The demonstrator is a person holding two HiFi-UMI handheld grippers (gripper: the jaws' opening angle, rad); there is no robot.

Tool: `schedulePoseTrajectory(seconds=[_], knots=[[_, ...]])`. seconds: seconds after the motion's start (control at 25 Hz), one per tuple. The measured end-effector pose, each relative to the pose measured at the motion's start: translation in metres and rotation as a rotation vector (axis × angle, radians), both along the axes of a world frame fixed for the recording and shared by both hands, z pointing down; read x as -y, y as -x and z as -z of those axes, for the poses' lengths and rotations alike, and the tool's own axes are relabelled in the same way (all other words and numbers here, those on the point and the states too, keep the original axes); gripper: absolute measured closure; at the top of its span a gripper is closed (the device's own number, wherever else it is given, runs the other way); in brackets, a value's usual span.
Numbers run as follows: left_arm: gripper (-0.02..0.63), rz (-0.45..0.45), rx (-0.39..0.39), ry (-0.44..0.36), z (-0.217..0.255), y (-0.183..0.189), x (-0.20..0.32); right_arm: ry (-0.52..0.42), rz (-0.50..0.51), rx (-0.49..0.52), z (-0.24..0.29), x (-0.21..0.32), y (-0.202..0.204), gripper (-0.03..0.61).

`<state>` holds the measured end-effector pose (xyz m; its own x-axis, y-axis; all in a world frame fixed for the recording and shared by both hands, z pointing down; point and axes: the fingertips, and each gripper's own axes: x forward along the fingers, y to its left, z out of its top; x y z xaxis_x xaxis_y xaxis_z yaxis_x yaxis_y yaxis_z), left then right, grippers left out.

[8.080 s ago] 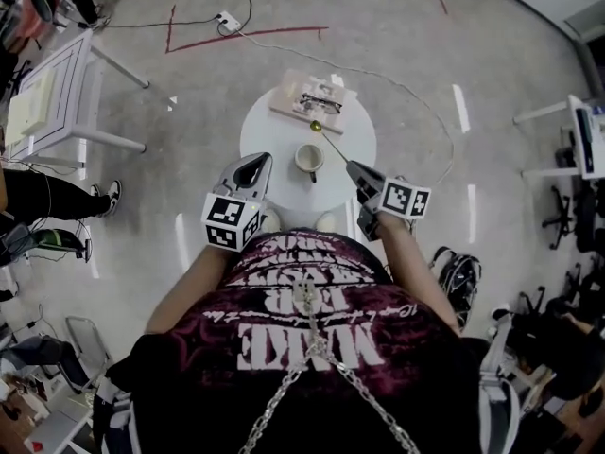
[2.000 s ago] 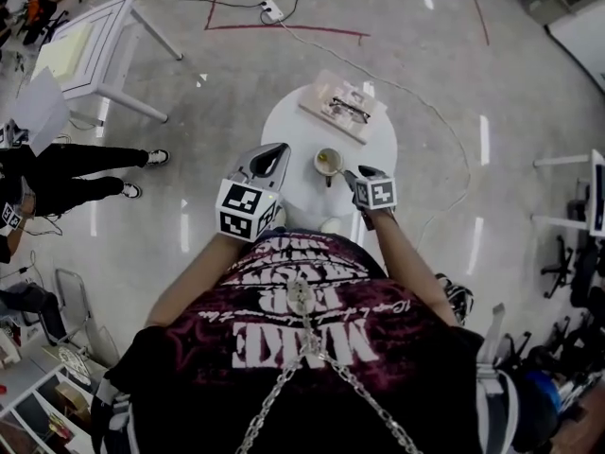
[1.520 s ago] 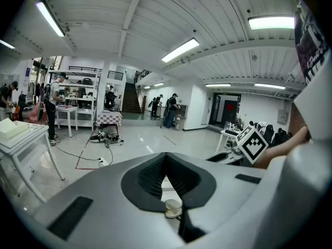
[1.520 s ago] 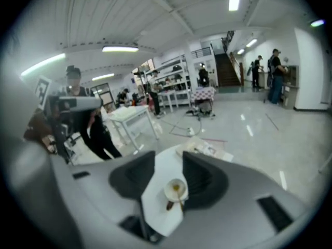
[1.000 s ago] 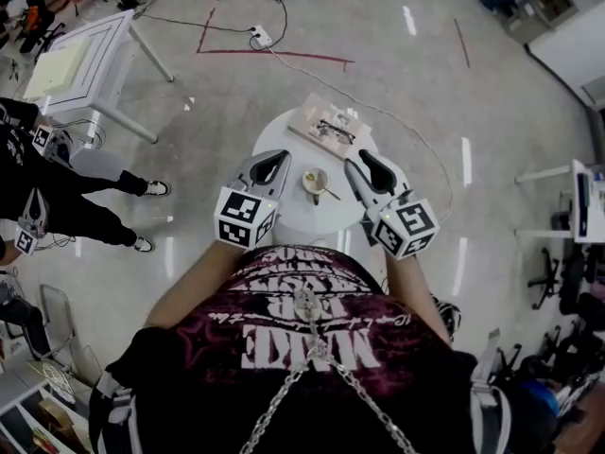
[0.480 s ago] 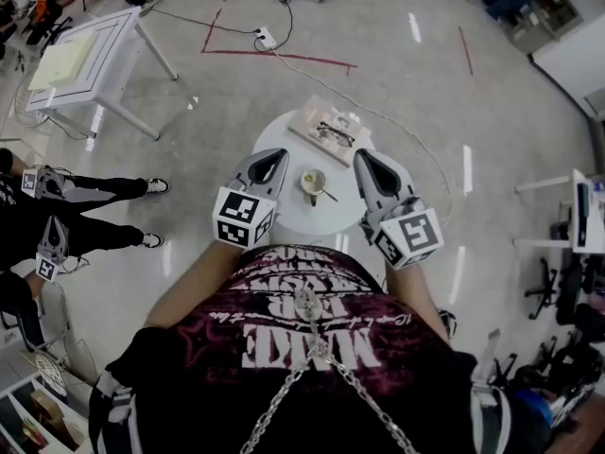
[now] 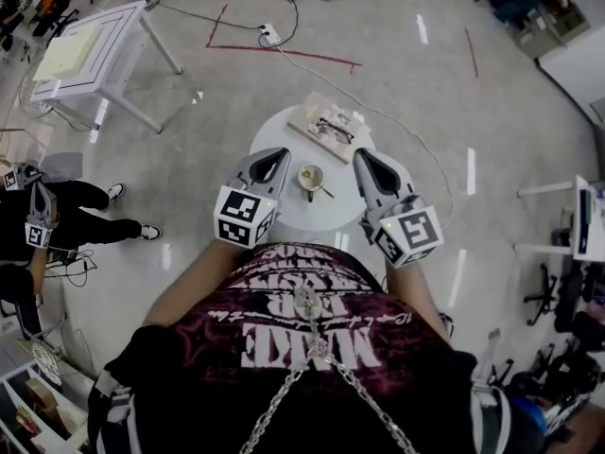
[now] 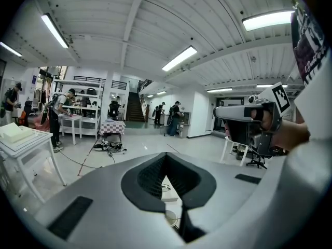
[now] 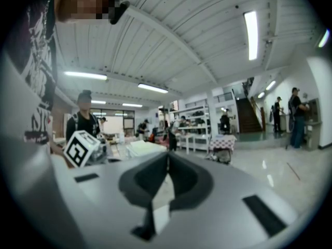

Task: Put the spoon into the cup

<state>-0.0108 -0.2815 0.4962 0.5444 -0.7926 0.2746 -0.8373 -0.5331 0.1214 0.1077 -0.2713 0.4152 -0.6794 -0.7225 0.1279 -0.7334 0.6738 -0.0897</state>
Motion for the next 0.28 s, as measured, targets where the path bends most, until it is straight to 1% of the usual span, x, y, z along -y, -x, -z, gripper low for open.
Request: schedulePoseTrajectory(seconds=[0.28], knots=[[0.588, 0.012, 0.013, 0.001, 0.002, -0.011, -0.009, -0.001, 0.012, 0.008, 0.002, -0.005, -0.015, 0.543]])
